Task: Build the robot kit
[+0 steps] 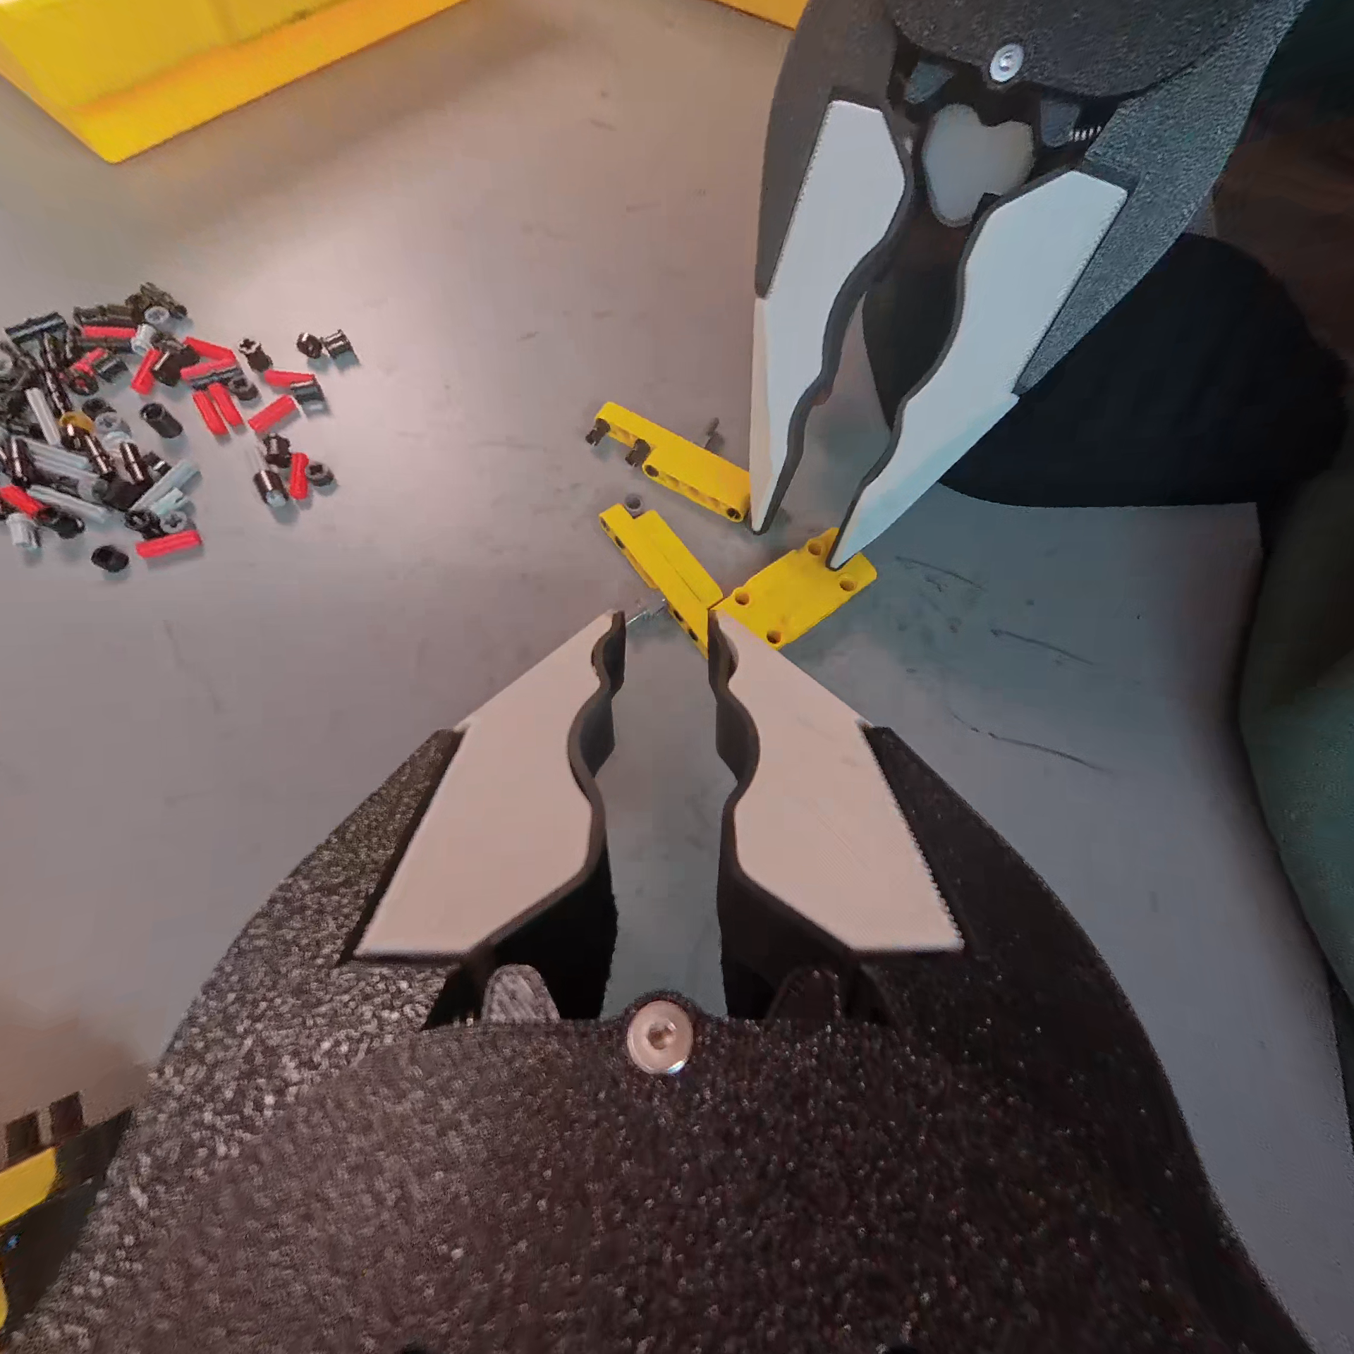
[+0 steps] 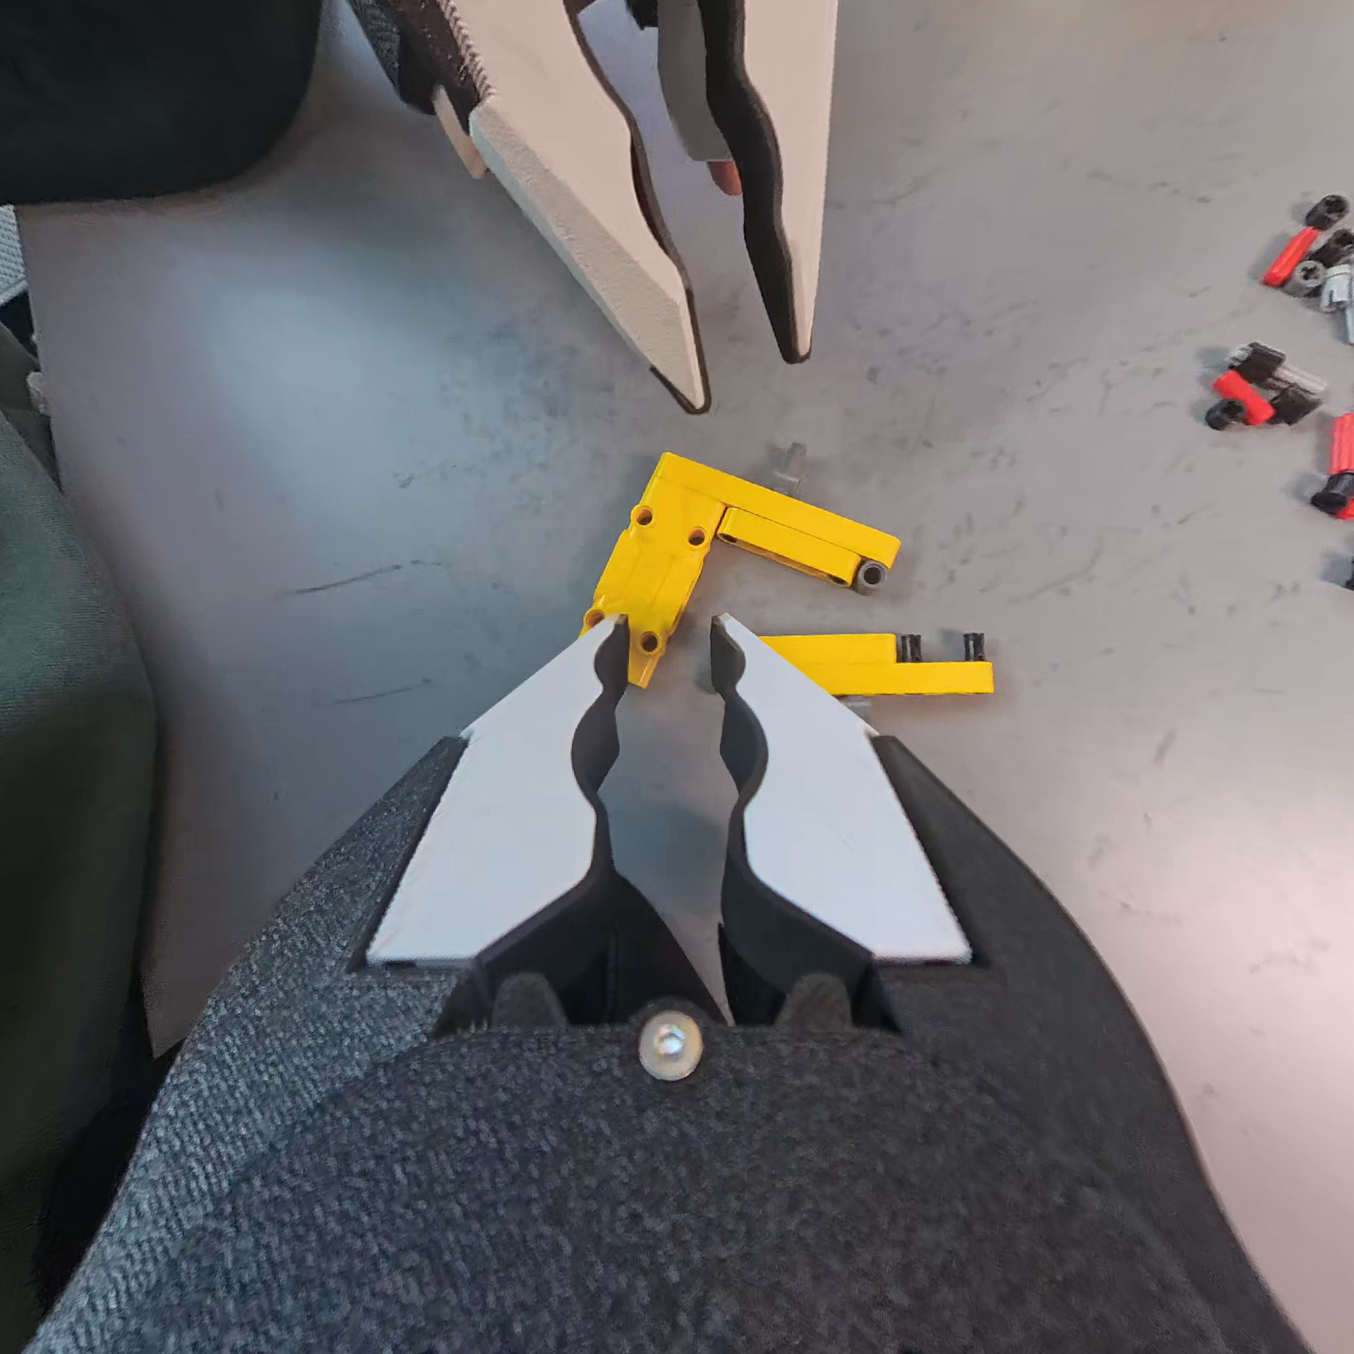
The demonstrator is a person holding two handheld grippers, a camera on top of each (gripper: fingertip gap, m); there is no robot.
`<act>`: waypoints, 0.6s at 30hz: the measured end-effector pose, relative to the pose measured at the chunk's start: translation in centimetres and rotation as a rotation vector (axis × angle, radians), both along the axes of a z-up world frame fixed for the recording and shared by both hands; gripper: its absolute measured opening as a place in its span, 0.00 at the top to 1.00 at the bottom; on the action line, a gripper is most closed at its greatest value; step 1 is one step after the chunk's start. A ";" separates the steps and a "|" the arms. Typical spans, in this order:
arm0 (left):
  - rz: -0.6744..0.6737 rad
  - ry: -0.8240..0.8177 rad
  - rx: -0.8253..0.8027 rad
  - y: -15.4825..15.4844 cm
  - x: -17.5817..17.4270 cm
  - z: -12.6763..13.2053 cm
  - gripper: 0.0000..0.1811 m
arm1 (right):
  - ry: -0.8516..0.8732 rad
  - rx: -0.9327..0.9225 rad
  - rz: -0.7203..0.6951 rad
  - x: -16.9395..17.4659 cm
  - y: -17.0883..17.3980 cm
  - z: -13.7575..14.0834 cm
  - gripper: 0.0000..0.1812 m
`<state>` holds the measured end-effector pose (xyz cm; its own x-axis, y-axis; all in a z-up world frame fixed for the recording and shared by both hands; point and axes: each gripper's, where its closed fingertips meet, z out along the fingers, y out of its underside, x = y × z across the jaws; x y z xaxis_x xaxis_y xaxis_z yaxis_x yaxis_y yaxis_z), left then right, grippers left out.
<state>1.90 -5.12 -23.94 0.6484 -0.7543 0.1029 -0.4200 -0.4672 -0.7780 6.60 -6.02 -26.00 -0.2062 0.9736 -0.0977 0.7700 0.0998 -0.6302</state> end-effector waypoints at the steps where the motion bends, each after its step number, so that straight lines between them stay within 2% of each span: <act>1: -0.015 0.011 0.014 -0.1 0.4 0.0 0.88 | 0.003 0.006 0.003 -0.2 -0.1 -0.1 0.89; 3: -0.077 0.032 0.034 -0.8 1.7 0.0 0.88 | 0.017 0.005 0.026 -0.9 -0.7 0.0 0.92; 5: -0.127 0.074 0.050 -1.5 2.4 -0.4 0.88 | 0.043 0.046 0.033 -2.1 -0.6 0.0 0.92; 8: -0.113 0.140 0.021 -1.5 1.7 -1.9 0.88 | 0.068 0.062 0.063 -2.7 -0.3 0.3 0.90; 11: -0.052 0.135 0.027 -0.9 0.3 -2.1 0.92 | 0.110 0.084 0.005 -1.7 2.5 2.1 0.89; 12: -0.035 0.146 0.033 -0.6 -0.3 -2.1 0.92 | 0.110 0.101 -0.014 -1.0 3.6 2.5 0.86; 14: -0.023 0.150 0.034 -0.2 -0.9 -2.0 0.89 | 0.081 0.148 0.018 0.4 4.6 2.4 0.74; 18: 0.026 0.091 0.078 0.7 -1.3 -0.6 0.86 | 0.025 0.141 0.097 1.2 5.5 0.7 0.57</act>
<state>0.56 -4.45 -24.55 0.6716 -0.7408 -0.0158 -0.4796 -0.4183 -0.7714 7.82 -0.52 -25.31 -0.3007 0.9527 0.0449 0.7368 0.2619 -0.6233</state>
